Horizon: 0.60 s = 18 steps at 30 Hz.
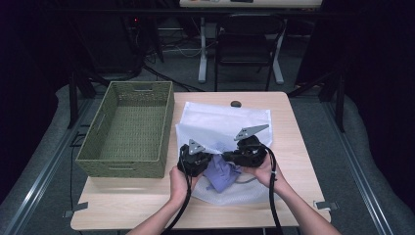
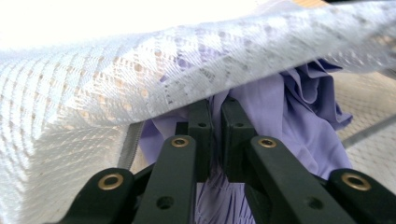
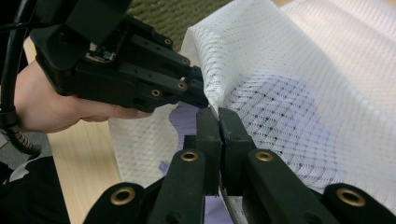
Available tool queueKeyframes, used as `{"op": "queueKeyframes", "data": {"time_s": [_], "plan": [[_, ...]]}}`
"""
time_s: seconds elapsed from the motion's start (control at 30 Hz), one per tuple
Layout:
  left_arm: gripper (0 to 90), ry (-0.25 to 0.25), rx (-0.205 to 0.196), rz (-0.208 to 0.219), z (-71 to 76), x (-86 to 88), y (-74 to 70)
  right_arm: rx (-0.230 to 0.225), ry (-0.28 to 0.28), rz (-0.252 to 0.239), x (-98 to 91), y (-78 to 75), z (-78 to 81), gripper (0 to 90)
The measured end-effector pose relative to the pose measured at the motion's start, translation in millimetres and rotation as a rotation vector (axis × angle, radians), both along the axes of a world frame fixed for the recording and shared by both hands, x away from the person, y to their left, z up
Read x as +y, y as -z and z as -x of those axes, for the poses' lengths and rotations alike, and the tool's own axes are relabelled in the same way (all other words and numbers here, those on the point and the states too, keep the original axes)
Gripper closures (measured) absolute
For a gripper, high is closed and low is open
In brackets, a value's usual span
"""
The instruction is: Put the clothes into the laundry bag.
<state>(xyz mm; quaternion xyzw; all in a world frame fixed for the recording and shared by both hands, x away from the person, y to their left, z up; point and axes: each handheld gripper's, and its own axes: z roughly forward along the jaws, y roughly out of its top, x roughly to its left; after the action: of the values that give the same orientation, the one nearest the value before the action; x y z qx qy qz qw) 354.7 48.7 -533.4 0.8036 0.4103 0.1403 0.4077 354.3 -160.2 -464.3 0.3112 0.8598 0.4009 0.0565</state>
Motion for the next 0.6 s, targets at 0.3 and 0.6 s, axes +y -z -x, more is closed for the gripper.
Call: {"op": "queueKeyframes", "data": {"time_s": [0.3,0.6], "plan": [[42.7,0.052,0.089,-0.027,15.5,13.2,-8.0,0.024,0.007,0.044,-1.9,11.7,-0.8,88.5],[50.4,0.064,0.127,-0.057,19.6,2.1,6.6,0.022,0.007,0.037,-2.7,10.2,0.2,88.8]]}}
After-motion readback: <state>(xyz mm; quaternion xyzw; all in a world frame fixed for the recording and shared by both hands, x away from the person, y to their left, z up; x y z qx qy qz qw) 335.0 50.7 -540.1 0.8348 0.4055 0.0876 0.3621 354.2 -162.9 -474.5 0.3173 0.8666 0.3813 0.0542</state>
